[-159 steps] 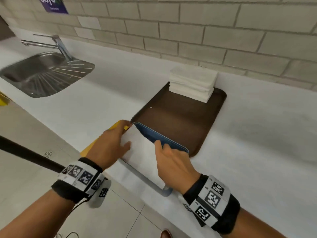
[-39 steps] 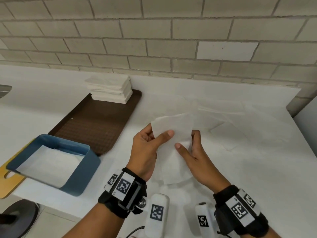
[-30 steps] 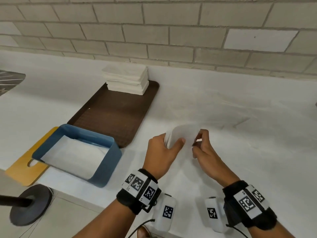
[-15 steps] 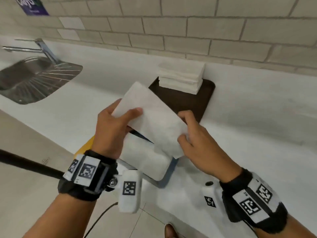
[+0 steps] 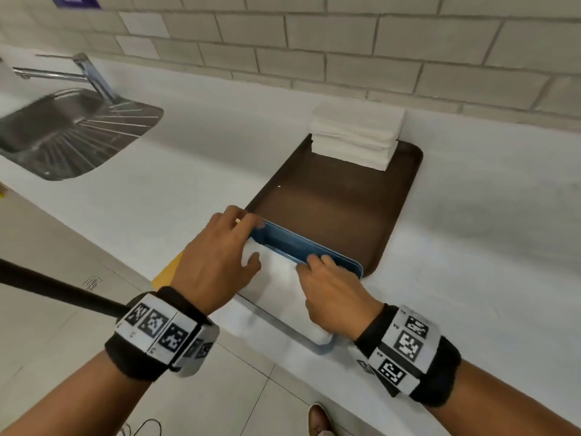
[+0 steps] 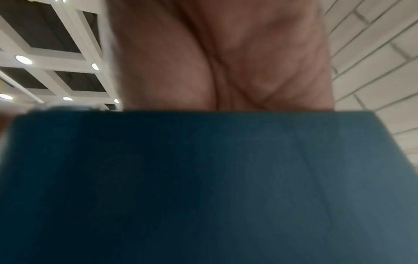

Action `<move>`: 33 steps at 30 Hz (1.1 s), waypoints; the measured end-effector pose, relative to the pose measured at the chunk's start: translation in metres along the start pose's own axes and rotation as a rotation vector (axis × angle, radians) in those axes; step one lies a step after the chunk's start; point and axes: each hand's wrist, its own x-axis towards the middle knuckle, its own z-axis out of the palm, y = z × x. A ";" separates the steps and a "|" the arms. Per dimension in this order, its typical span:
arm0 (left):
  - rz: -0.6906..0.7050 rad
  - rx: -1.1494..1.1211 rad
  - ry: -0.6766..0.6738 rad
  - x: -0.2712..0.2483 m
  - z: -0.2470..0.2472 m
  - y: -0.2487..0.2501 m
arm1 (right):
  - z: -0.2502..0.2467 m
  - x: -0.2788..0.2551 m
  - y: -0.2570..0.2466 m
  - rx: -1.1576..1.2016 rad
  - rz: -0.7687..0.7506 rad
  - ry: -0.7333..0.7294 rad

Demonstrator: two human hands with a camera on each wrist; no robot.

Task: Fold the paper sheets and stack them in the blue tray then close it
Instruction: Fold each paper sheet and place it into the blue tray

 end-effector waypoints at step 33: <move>0.457 -0.369 -0.473 0.122 0.057 0.405 | 0.019 -0.323 0.401 0.271 0.913 0.220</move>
